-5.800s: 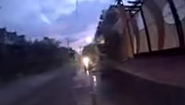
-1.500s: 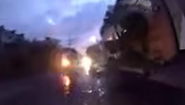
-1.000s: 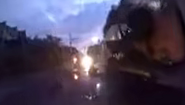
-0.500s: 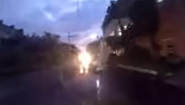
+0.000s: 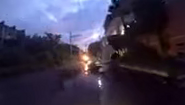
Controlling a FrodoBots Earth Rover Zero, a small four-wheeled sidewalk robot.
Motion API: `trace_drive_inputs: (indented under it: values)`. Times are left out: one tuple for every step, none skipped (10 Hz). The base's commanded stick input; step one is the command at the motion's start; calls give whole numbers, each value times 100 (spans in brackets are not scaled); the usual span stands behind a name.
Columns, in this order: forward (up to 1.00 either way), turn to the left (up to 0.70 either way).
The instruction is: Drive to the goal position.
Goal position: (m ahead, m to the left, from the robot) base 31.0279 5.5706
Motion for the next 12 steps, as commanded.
trace_drive_inputs:
  values:
    - [70, -35]
    - [70, -32]
    - [70, -28]
    - [70, -14]
    - [70, 0]
    - [70, 0]
    - [70, 0]
    - [70, 0]
    - [70, 0]
    - [70, 0]
    - [70, 0]
    - [70, -11]
